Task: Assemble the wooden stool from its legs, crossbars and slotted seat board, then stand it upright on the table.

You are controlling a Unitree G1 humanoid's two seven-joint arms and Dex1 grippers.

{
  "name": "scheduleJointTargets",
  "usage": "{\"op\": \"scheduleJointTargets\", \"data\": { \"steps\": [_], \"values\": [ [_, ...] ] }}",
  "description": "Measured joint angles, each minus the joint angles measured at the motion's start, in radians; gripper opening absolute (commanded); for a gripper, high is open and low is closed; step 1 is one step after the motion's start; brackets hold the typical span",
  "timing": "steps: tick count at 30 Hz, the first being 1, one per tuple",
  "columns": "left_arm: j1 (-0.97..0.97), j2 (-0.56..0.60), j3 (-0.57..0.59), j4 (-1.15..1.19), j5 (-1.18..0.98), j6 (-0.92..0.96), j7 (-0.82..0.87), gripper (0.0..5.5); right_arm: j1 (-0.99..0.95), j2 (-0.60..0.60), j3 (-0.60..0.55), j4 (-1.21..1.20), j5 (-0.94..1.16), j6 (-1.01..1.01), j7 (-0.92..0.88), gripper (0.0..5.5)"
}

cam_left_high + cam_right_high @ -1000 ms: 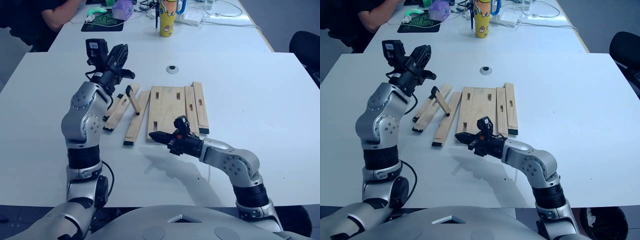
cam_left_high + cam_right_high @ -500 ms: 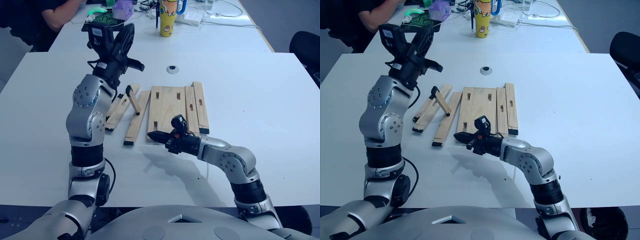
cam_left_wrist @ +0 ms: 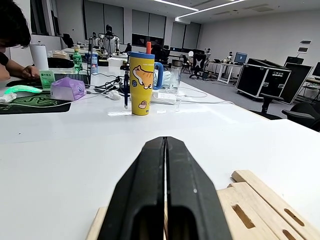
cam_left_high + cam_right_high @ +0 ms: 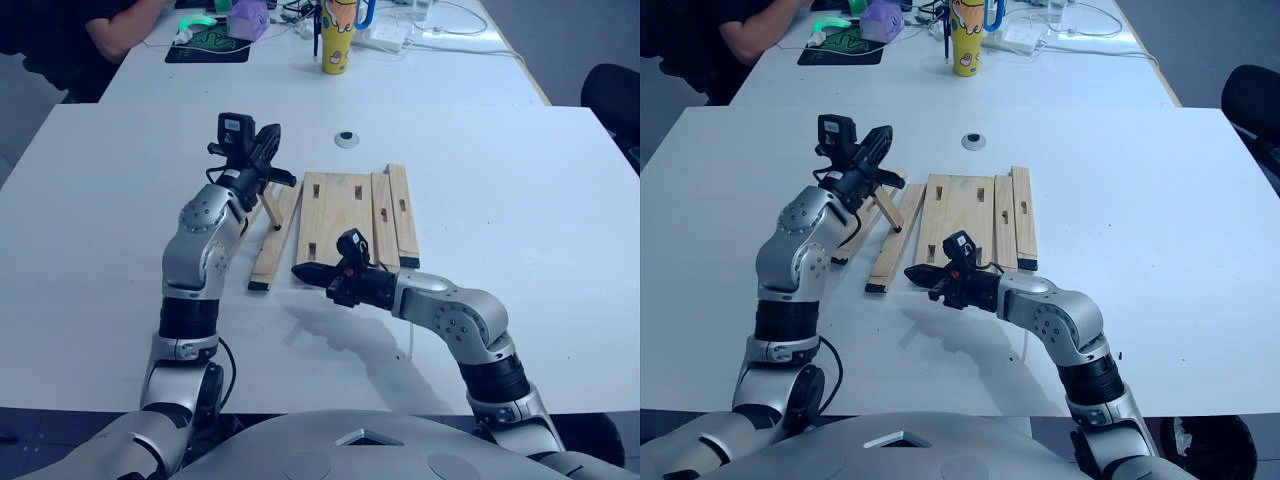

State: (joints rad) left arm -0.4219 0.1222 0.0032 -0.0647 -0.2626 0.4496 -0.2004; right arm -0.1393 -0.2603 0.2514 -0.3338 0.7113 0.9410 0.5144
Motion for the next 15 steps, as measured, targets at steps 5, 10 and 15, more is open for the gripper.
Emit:
{"op": "scheduleJointTargets", "data": {
  "steps": [5,10,15],
  "values": [
    [-0.003,0.001,0.032,-0.085,0.026,-0.087,0.041,0.04,0.0,-0.001,0.0,0.004,-0.007,0.0,0.005,0.0],
    [-0.07,0.001,0.07,-0.193,0.038,-0.194,0.071,0.04,0.0,-0.001,0.001,0.013,-0.01,0.0,0.01,0.0],
    [-0.072,-0.01,0.029,-0.121,0.033,-0.086,0.066,0.04,-0.001,-0.001,0.001,0.019,-0.02,0.0,0.015,0.0]
  ]
}}
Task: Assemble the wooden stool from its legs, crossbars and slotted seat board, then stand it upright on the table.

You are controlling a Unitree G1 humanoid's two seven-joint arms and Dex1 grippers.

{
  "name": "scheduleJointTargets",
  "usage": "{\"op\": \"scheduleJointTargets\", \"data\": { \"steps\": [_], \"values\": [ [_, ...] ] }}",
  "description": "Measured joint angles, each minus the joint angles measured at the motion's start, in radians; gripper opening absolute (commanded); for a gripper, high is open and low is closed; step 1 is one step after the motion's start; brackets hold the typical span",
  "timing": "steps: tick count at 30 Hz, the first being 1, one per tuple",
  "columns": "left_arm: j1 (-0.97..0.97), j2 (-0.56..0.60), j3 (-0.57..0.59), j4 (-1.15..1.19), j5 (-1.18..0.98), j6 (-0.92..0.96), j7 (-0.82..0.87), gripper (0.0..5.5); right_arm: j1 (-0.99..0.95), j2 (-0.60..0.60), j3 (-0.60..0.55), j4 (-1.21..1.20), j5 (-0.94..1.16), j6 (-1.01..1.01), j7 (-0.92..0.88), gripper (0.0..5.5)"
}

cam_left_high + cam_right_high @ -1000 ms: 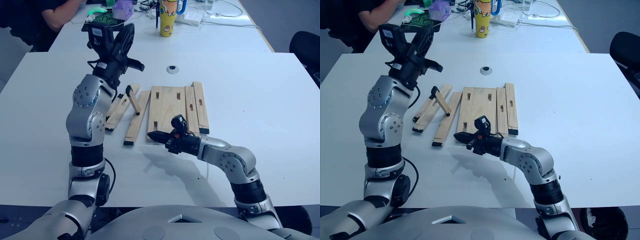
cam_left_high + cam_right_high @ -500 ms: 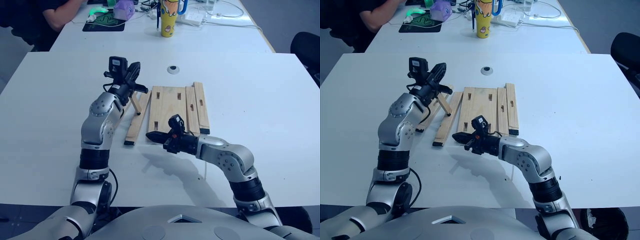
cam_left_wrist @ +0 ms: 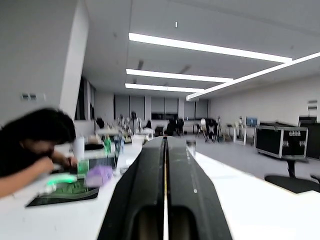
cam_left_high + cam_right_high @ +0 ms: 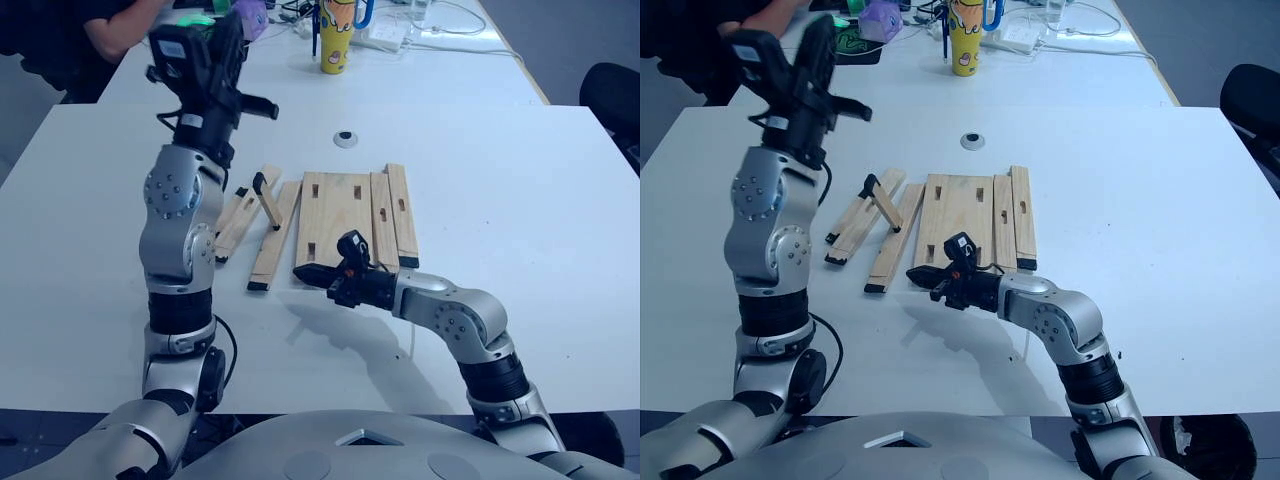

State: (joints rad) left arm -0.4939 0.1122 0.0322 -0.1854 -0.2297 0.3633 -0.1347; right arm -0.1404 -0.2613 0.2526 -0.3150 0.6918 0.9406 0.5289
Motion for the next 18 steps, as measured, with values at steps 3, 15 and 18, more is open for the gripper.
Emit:
{"op": "scheduleJointTargets", "data": {
  "steps": [3,15,18],
  "values": [
    [0.063,-0.009,-0.04,0.104,-0.007,0.135,-0.019,0.04,-0.005,0.0,0.003,0.002,-0.005,0.0,0.007,0.0],
    [0.056,-0.004,0.012,0.006,0.04,0.028,0.033,0.23,-0.017,-0.005,0.007,0.004,-0.018,-0.001,0.016,0.0],
    [0.106,0.047,0.066,-0.186,0.058,0.06,0.061,0.63,0.002,-0.004,-0.011,0.001,-0.017,-0.004,0.015,0.0]
  ]
}}
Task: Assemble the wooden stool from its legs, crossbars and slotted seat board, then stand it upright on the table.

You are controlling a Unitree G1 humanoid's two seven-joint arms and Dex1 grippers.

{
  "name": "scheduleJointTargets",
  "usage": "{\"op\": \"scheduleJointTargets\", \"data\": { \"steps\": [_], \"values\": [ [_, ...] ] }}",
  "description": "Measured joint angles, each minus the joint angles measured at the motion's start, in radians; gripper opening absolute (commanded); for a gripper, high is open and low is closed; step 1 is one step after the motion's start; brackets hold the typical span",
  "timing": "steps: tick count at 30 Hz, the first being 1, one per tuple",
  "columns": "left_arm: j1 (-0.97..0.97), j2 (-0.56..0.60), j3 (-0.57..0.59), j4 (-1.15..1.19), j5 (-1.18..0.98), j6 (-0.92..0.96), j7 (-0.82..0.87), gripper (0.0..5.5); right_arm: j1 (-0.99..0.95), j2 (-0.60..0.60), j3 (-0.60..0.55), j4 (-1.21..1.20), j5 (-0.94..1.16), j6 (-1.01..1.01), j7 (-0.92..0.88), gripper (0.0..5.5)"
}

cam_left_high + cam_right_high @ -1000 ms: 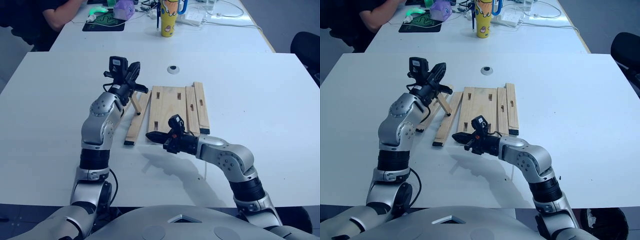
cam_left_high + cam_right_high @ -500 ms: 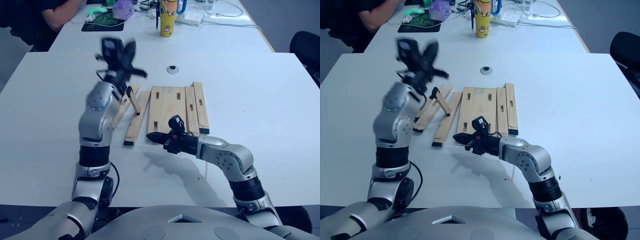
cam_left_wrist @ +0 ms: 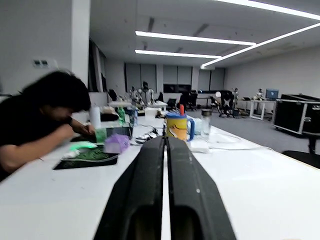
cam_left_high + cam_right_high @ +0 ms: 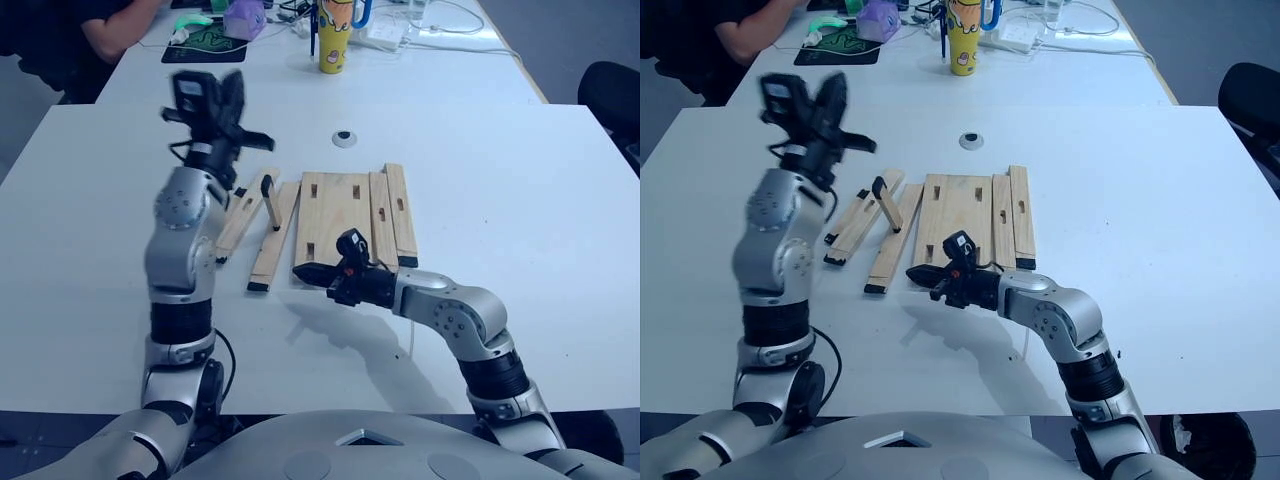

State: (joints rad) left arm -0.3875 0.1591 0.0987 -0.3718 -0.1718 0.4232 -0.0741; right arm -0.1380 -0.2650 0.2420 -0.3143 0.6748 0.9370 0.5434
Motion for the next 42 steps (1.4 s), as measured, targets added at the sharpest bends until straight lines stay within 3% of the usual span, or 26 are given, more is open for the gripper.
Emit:
{"op": "scheduleJointTargets", "data": {
  "steps": [7,14,22,34,42],
  "values": [
    [0.39,0.074,0.001,-0.263,-0.046,0.273,-0.057,1.65,0.001,0.035,-0.163,-0.044,0.083,0.009,-0.058,0.0],
    [0.512,0.083,-0.096,-0.316,-0.077,0.394,-0.084,2.71,-0.062,0.04,-0.268,-0.036,0.128,0.017,-0.091,0.0],
    [0.449,0.123,-0.181,-0.189,-0.052,0.498,-0.093,2.71,-0.072,0.025,-0.268,0.01,0.089,-0.005,-0.106,0.0],
    [0.422,0.045,-0.159,-0.115,-0.104,0.532,-0.104,2.73,-0.073,0.03,-0.255,0.045,0.078,-0.026,-0.09,1.75],
    [0.421,0.105,-0.231,-0.061,-0.048,0.519,-0.115,2.73,-0.073,0.03,-0.224,0.049,0.048,-0.027,-0.091,1.75]
  ]
}}
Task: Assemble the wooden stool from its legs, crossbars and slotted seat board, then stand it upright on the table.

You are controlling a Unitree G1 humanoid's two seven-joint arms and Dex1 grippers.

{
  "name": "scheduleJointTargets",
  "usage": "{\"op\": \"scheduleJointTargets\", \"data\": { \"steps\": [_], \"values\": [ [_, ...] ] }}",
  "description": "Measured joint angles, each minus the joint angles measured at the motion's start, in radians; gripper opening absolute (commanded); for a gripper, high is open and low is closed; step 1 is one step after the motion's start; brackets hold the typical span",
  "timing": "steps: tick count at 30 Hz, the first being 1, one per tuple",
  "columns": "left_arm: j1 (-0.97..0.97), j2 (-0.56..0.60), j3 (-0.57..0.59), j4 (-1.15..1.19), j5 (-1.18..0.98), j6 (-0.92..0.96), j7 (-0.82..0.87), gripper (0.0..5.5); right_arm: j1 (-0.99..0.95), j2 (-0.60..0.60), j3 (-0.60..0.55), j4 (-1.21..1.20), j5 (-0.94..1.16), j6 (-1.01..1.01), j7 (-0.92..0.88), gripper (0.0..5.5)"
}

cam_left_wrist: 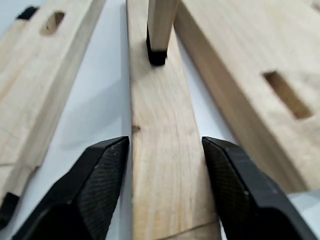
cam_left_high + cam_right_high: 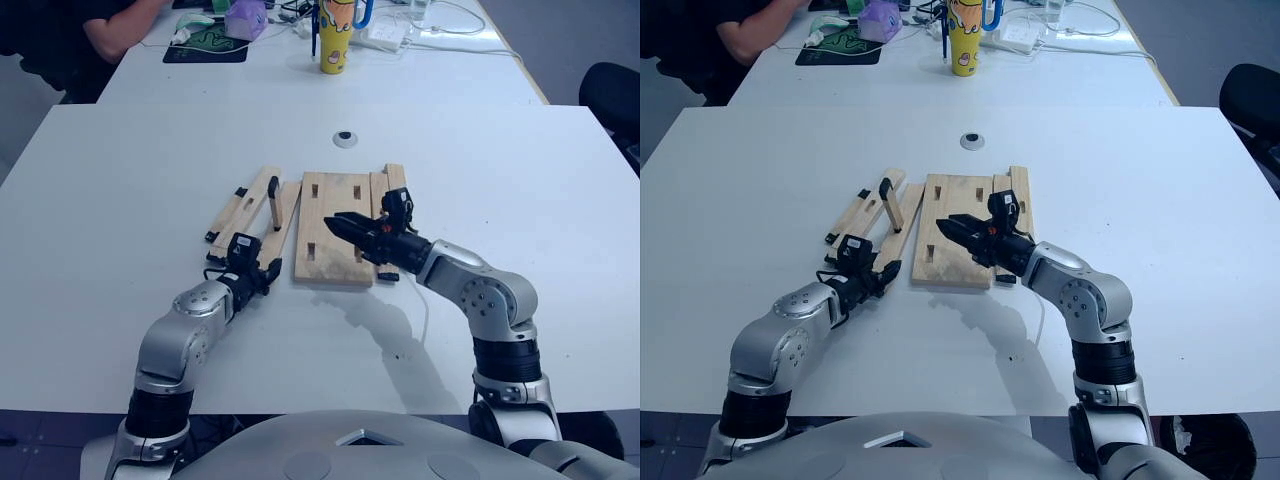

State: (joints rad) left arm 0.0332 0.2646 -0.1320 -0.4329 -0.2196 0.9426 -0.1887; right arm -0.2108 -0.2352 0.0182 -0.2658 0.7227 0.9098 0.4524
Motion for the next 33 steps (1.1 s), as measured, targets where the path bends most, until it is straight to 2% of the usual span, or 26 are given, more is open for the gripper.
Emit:
{"op": "scheduleJointTargets", "data": {
  "steps": [3,7,14,18,20,24,28,33],
  "values": [
    [-0.003,0.001,-0.005,0.03,0.014,-0.035,-0.001,2.73,0.0,-0.002,0.011,-0.001,-0.01,-0.001,0.0,1.75],
    [-0.01,-0.012,0.011,0.055,0.015,-0.06,0.001,2.09,0.0,-0.003,0.015,-0.001,-0.011,-0.001,0.0,1.77],
    [-0.007,-0.041,0.062,0.058,0.013,-0.168,0.005,2.04,0.0,-0.012,0.006,0.002,-0.046,-0.053,0.0,1.77],
    [-0.055,-0.057,0.134,0.05,-0.033,-0.277,-0.029,2.04,-0.002,-0.011,-0.027,0.024,-0.035,-0.073,0.005,2.41],
    [-0.086,-0.055,0.169,0.045,-0.08,-0.314,-0.074,2.04,-0.008,-0.01,-0.081,0.035,0.041,-0.037,0.021,2.72],
    [-0.198,-0.013,0.228,0.049,-0.255,-0.345,-0.268,2.04,-0.09,-0.033,-0.218,0.081,0.261,0.069,0.081,3.35],
    [-0.273,0.098,0.285,0.112,-0.438,-0.281,-0.485,2.04,-0.206,-0.114,-0.336,0.187,0.435,0.159,0.138,3.97],
    [-0.323,0.19,0.281,0.162,-0.591,-0.135,-0.644,2.04,-0.296,-0.162,-0.378,0.258,0.528,0.206,0.162,4.65]
  ]
}}
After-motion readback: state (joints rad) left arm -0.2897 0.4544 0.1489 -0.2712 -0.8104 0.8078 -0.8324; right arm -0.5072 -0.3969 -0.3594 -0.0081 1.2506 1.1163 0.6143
